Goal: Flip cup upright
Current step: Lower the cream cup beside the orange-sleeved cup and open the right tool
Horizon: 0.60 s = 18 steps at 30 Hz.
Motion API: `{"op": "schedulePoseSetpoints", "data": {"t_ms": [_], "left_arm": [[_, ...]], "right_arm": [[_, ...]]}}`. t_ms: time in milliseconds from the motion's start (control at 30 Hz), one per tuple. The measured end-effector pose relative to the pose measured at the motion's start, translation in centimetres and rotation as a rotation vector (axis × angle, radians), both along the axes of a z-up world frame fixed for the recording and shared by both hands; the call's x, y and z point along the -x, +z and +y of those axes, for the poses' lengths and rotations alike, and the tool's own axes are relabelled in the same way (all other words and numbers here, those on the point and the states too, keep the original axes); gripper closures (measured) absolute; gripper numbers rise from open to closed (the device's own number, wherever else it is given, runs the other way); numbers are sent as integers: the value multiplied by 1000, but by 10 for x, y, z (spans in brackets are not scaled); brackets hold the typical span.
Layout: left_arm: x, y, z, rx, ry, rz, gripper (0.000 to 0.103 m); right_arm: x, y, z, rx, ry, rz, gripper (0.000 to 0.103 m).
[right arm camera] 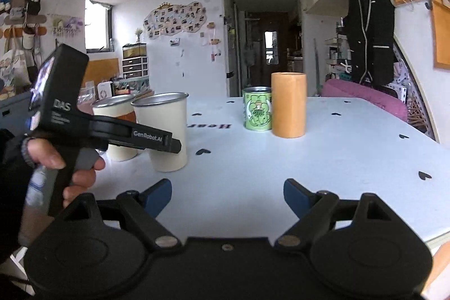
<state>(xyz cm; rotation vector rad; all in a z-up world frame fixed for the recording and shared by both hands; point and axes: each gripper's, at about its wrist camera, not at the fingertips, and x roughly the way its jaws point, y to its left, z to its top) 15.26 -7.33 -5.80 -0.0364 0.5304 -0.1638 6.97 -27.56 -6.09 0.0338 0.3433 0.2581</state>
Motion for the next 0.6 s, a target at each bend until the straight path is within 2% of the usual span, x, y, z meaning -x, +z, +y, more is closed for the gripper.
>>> {"op": "schedulePoseSetpoints", "data": {"t_ms": [300,433,533,600], "left_arm": [[-21,-4,0,3,47,-4,46],[-20,-4,7,46,40,15,46],[-9,3,16,75,46,9,43],[4,12,21,91,36,-6,35]], "right_arm": [[-4,3,-2,-16,-17,-3,16],[-6,6,-1,-29,-22,-8,16],[-4,13,1,-31,-29,-21,16],[-4,20,3,-35,-31,-30,16]]}}
